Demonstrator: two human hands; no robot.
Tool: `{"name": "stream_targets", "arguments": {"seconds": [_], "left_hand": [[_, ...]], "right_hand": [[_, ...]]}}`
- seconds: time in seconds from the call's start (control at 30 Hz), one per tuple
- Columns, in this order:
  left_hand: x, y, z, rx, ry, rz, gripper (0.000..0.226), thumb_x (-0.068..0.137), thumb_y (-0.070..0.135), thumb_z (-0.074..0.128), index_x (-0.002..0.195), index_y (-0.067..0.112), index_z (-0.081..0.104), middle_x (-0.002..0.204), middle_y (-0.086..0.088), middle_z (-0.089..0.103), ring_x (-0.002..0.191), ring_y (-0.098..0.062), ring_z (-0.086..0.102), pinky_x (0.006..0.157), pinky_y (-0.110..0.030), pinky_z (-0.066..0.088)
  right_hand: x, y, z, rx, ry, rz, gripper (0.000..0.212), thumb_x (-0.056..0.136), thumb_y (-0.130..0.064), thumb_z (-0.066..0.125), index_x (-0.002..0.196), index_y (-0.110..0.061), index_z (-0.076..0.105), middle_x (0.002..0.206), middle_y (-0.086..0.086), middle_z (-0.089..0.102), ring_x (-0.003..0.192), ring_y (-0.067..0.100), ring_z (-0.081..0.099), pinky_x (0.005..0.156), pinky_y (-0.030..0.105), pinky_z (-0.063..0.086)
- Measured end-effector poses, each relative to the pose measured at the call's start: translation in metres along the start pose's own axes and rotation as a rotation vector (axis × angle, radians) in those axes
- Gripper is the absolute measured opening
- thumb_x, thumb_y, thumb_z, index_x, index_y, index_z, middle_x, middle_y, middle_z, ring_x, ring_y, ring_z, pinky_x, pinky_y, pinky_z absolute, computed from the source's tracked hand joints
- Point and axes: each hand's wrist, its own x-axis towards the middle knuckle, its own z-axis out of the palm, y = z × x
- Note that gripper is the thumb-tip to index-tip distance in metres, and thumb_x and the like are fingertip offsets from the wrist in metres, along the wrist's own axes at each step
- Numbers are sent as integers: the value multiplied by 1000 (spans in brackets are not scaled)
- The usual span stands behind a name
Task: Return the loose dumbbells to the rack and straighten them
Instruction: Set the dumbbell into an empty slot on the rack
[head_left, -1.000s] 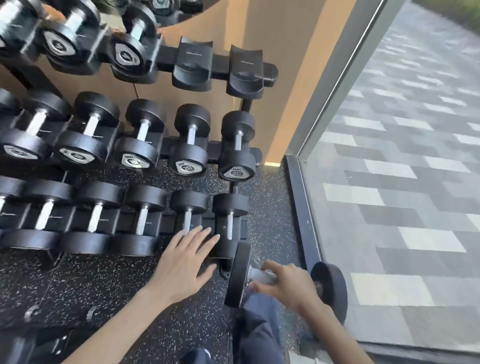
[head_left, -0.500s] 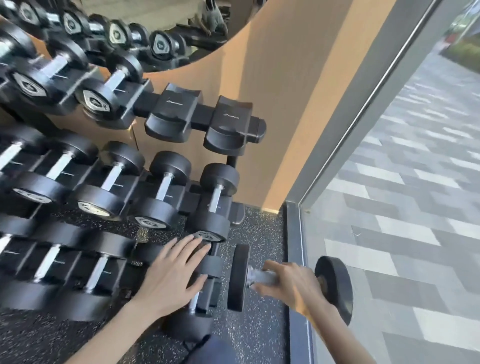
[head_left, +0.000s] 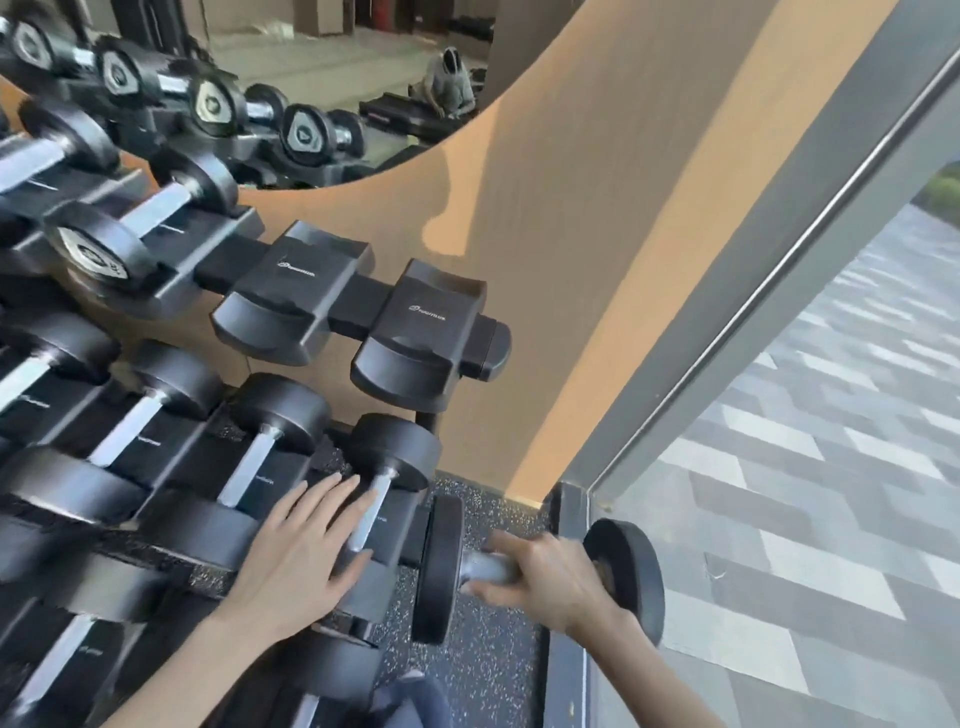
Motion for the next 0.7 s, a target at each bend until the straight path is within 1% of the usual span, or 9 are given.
{"name": "stream_targets", "arguments": {"seconds": [0.07,0.17,0.27,0.37,0.43,0.5,0.6,0.7], "left_hand": [[31,-6,-3,-22,19,-58,67,96,54,14,134,14,53,133,-8,56,124,-27,49,106,-42,30],[66,-15,-9,-6,51,-146,67,95,54,14,133,14,53,134,-8,55,126,-27,48,106,-44,33],[94,-24,-19,26,58,-213,74,95,55,7,132,12,54,132,-9,56,125,-28,49,105,-46,35],[109,-25,-29,53,67,-295,74,95,55,7,132,12,54,133,-10,55,126,-28,49,106,-46,35],[115,-27,-31,67,70,-358,69,95,53,13,132,12,54,133,-11,55,125,-28,49,106,-46,34],[120,-31,-30,87,72,-425,64,93,51,23,132,11,54,134,-11,54,125,-28,48,105,-44,33],[131,-31,-28,109,74,-533,62,90,50,30,135,12,51,137,-11,51,128,-28,46,107,-43,30],[145,-25,-25,117,87,-660,62,90,50,31,136,12,49,139,-11,50,129,-28,45,108,-43,28]], "right_hand": [[34,19,-14,-27,-15,-72,63,75,-82,30,101,-27,49,76,1,68,72,25,65,64,31,47],[88,42,-42,-85,14,-182,57,75,-80,35,99,-30,47,73,4,66,72,29,63,59,31,40],[141,57,-69,-128,42,-286,56,75,-79,34,97,-29,47,66,-1,60,67,27,63,57,30,41],[184,65,-88,-157,90,-365,54,75,-78,39,101,-32,51,68,-2,61,70,27,65,59,31,44],[212,71,-98,-153,113,-417,55,73,-79,40,99,-33,53,67,-2,63,73,26,66,61,30,44],[239,73,-105,-163,109,-501,55,72,-79,39,95,-31,52,65,-2,59,72,27,65,59,28,40],[284,75,-112,-192,88,-637,55,71,-80,38,94,-31,50,73,0,65,74,28,65,59,29,40],[330,73,-117,-264,84,-792,58,71,-81,36,97,-30,50,79,2,68,79,28,65,58,29,40]]}}
